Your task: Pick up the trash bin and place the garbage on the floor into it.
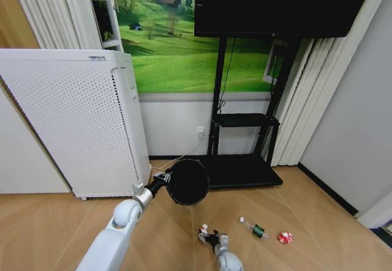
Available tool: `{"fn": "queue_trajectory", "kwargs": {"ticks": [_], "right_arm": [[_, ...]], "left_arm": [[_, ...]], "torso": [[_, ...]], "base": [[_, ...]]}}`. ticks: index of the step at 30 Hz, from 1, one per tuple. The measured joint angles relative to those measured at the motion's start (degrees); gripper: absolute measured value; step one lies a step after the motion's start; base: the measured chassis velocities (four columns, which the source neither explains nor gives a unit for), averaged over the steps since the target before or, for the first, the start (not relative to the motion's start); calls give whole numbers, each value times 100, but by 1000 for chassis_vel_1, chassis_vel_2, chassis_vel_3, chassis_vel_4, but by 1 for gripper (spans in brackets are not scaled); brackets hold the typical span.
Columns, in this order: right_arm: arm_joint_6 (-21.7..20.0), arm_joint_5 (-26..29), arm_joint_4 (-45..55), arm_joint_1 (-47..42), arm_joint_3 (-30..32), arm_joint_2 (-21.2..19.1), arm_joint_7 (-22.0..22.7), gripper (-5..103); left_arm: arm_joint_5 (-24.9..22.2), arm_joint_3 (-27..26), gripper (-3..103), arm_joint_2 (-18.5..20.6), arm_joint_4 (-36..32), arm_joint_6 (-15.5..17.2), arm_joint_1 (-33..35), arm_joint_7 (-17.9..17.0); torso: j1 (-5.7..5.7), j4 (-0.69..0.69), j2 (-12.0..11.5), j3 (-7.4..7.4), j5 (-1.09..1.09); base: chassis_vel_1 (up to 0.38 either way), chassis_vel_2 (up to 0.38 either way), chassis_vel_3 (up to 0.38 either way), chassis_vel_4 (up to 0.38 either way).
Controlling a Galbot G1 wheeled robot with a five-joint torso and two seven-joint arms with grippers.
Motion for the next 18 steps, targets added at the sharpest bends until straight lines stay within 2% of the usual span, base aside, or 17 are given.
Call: {"fn": "queue_trajectory", "kwargs": {"ticks": [18], "right_arm": [[109, -120, -278, 95, 114, -7, -92, 100]], "left_arm": [[-60, -13, 8, 34, 61, 11, -51, 72]], "torso": [[0, 0, 0, 0, 0]], "base": [[0, 0, 0, 0]]}}
